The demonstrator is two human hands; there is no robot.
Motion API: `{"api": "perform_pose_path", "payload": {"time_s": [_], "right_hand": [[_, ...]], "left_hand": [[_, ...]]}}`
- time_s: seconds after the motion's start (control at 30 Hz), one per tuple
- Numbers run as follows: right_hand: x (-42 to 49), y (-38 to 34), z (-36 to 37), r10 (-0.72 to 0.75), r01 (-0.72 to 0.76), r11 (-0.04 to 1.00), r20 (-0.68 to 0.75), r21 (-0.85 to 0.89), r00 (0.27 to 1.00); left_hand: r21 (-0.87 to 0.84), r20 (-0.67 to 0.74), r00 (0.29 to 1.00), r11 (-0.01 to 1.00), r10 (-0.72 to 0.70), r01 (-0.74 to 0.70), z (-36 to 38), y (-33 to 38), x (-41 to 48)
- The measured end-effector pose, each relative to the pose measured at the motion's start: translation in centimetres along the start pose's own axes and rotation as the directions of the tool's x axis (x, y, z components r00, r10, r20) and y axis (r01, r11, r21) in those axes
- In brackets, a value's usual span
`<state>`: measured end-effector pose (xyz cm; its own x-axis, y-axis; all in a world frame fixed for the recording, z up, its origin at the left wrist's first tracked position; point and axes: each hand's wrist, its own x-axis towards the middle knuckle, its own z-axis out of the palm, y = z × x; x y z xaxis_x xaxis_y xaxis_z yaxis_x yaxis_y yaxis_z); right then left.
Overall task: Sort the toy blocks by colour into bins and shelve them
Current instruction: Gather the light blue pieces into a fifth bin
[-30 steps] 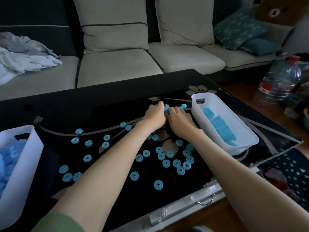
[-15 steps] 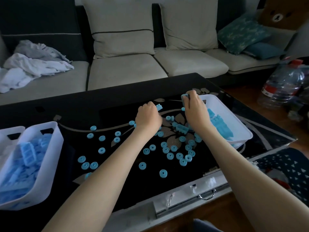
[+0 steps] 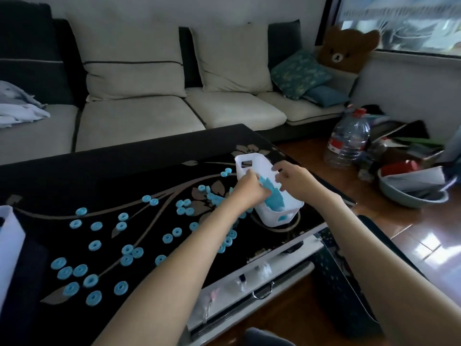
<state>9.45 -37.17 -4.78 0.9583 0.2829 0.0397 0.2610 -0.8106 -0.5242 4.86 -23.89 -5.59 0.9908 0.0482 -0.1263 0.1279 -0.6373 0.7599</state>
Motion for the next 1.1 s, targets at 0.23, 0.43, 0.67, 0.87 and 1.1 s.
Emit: {"api": "perform_pose_path", "payload": {"time_s": [0.23,0.43,0.67,0.87,1.1], "right_hand": [[-0.6,-1.0,0.8,-0.111,0.098,0.961,-0.036,-0.257,0.993],[-1.1,-6.6,5.3,-0.38,0.399,0.909,0.157,-0.119,0.912],[0.3,-6.0,10.0,-0.188,0.275,0.905,0.273,-0.325,0.943],[-0.7,-7.0,9.6,-0.209,0.225,0.924,0.084,-0.309,0.974],[-0.7,-5.7,4.2,-0.089,0.051,0.99,-0.306,-0.13,0.948]], "left_hand": [[-0.017,-0.117,0.985,0.992,0.124,-0.127,-2.2,-3.6,-0.7],[0.263,-0.206,0.975,0.964,0.077,-0.021,-5.6,-8.4,-1.6],[0.319,-0.222,0.97,0.947,0.095,-0.02,-7.1,-12.1,-3.9],[0.421,-0.174,0.984,0.907,0.042,0.036,-7.5,-13.3,-4.5],[0.387,0.071,0.994,0.921,-0.084,0.051,-5.0,-11.3,-5.7]]}}
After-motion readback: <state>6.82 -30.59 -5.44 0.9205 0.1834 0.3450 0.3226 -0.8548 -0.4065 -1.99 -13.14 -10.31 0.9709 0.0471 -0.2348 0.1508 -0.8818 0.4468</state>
